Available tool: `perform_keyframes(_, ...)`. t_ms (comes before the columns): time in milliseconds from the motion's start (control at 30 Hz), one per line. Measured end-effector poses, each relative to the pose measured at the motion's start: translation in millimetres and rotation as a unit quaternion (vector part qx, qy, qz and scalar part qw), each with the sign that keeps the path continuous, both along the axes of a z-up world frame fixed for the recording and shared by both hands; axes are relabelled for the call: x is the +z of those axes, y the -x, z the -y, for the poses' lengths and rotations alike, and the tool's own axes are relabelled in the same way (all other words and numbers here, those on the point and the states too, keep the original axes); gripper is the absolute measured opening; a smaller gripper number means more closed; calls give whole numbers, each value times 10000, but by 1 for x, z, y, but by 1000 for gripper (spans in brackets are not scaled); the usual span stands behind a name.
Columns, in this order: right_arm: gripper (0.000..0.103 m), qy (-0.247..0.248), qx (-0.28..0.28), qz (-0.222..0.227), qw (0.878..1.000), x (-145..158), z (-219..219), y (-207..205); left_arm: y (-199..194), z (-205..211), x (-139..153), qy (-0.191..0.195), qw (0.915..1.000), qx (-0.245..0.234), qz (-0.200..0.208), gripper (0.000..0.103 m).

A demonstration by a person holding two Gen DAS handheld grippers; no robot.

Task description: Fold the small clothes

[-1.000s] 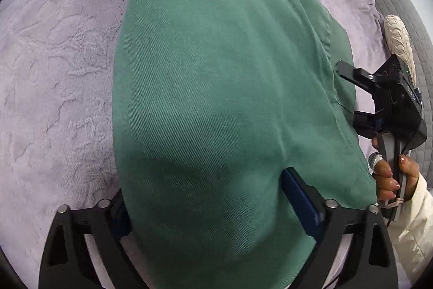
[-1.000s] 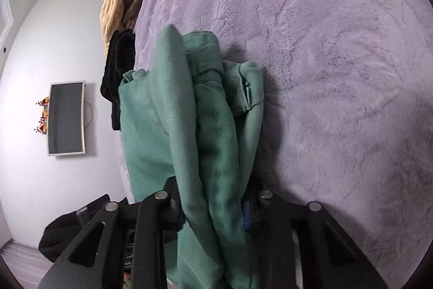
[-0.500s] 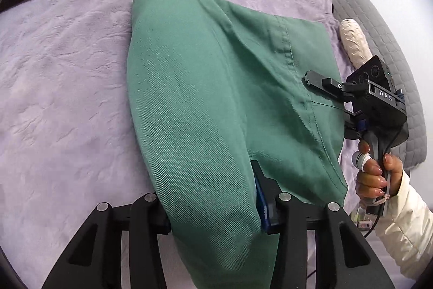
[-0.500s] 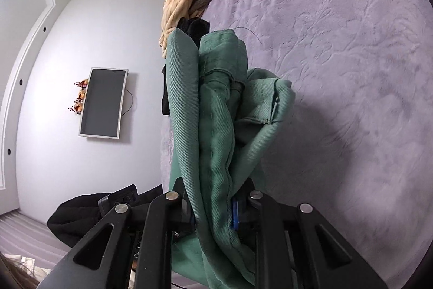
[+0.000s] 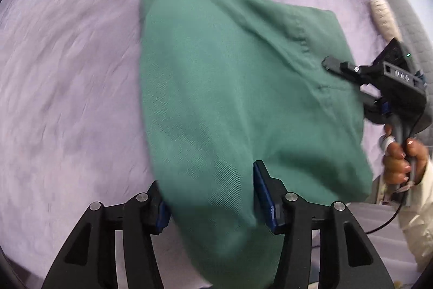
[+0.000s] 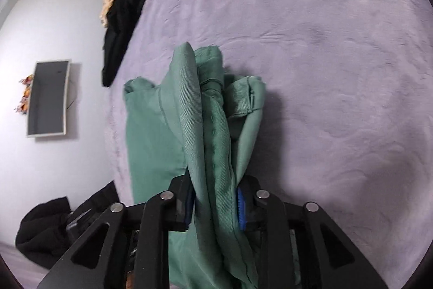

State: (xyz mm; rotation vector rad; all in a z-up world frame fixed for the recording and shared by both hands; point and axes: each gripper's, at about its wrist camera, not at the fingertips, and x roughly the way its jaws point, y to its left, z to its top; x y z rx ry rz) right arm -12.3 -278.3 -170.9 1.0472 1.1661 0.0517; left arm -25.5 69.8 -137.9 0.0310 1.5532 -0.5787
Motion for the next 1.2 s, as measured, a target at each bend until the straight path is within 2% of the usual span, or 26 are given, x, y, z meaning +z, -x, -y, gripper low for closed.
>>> perform_keyframes(33,41,298,-49,-78,9995,7,5,5,3,-9,1,76,9999,92,-31,59)
perform_keyframes(67,48,567,-35,-131,9983,14,8,10,5,-18,7,227,9996,176,-31,59)
perform_keyframes(133,48,915,60,-89,9957,34,10,20,8,-30,21,298,9993,177,101,59)
perform_keyframes(233,48,968,347,156,9946,65,1,38,7,-37,38,124,9990,118,419,59)
perform_keyframes(333,48,706,882,174,9934,75,-30,61,12,-50,43,59,9987,79,507,59)
perform_keyframes(433,48,480,1217,-28,9914,66,-56,82,14,-49,45,33,9985,7,552,59)
perform_keyframes(500,40,591,1189,-152,9910,58,-62,91,18,-46,44,68,9987,-20,509,59)
perform_keyframes(533,19,642,1107,-240,9915,54,-61,94,18,-25,41,84,9988,-38,485,59)
perform_keyframes(567,10,686,964,-349,9924,48,-58,97,22,-24,40,92,9989,-77,453,59)
perform_keyframes(633,10,710,604,-555,9941,29,-46,105,29,-16,34,42,9990,-211,390,59)
perform_keyframes(700,10,467,277,-769,9956,7,-35,109,39,-13,25,-67,9982,-391,442,60)
perform_keyframes(767,9,425,258,-833,9953,-6,-34,113,45,-13,17,-191,9976,-391,538,77)
perform_keyframes(800,8,490,314,-850,9947,-9,-37,113,46,-16,15,-174,9978,-347,544,78)
perform_keyframes(933,7,467,232,-925,9943,-10,-41,118,47,-21,7,-112,9989,-193,414,79)
perform_keyframes(1200,7,757,547,-1096,9896,-1,-55,125,55,-14,19,-504,9973,-176,502,79)
